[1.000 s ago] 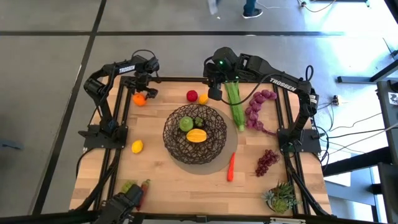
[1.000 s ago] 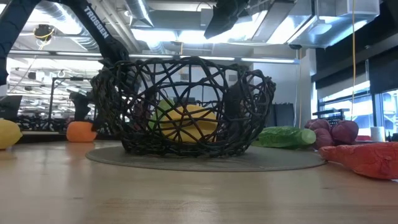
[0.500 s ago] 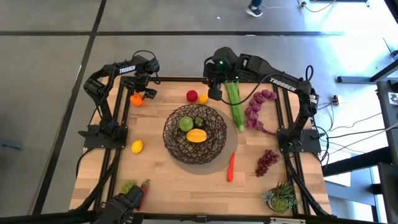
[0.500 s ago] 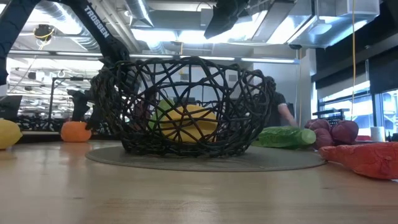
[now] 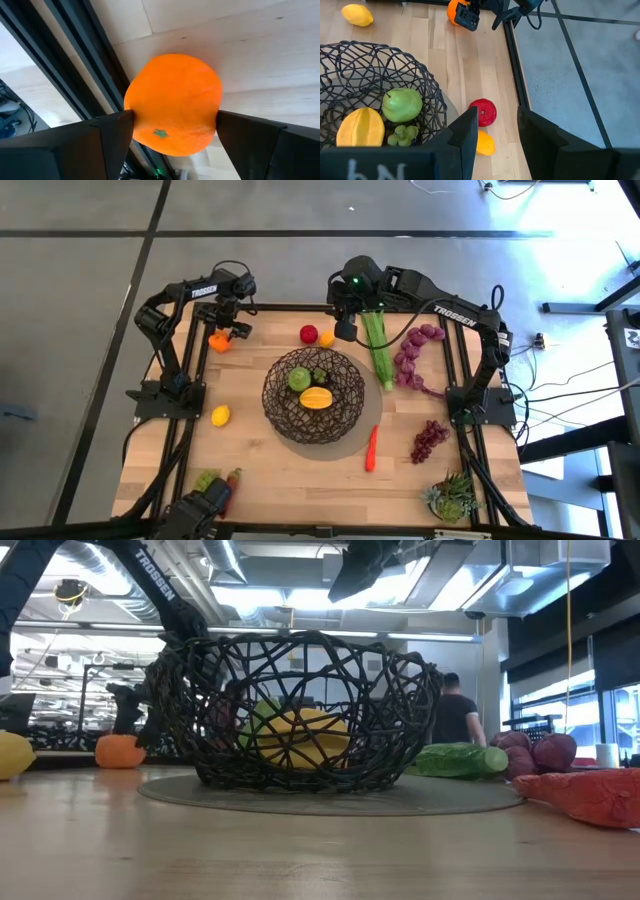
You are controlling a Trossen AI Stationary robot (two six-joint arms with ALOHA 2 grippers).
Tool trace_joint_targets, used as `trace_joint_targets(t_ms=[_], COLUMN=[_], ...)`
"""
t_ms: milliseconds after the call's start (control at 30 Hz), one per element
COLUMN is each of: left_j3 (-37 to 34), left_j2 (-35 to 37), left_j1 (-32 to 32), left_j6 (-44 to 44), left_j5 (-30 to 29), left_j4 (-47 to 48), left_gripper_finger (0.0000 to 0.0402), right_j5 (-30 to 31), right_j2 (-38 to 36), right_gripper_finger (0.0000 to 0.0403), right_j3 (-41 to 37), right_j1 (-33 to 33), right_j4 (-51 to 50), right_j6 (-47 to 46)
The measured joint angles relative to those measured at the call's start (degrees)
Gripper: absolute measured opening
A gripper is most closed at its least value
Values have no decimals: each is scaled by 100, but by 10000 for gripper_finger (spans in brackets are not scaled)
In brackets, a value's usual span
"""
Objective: Build produce basket
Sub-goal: Put the orange into the wire basket
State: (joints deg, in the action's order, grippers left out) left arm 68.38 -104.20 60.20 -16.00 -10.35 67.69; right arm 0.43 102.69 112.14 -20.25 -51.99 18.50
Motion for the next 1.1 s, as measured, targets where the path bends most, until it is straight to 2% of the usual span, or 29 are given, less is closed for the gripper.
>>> trace_joint_targets(t_ms=[467, 733, 933, 1100], left_j3=[-1, 114, 382, 674], left_j2=[13, 288, 608, 926], left_j1=[-292, -535, -717, -952], left_j6=[160, 158, 383, 458], left_j5=[115, 295, 276, 315], left_j4=[173, 311, 513, 641], left_gripper_finger=[254, 254, 254, 254], right_j5=[0, 0, 11, 9], right_j2=[0, -2, -3, -4], right_gripper_finger=[133, 133, 133, 133], right_j3=[0, 0, 0, 0], right_j1=[2, 0, 0, 0], right_j4=[0, 0, 423, 686], right_j6=[0, 0, 1017, 1028])
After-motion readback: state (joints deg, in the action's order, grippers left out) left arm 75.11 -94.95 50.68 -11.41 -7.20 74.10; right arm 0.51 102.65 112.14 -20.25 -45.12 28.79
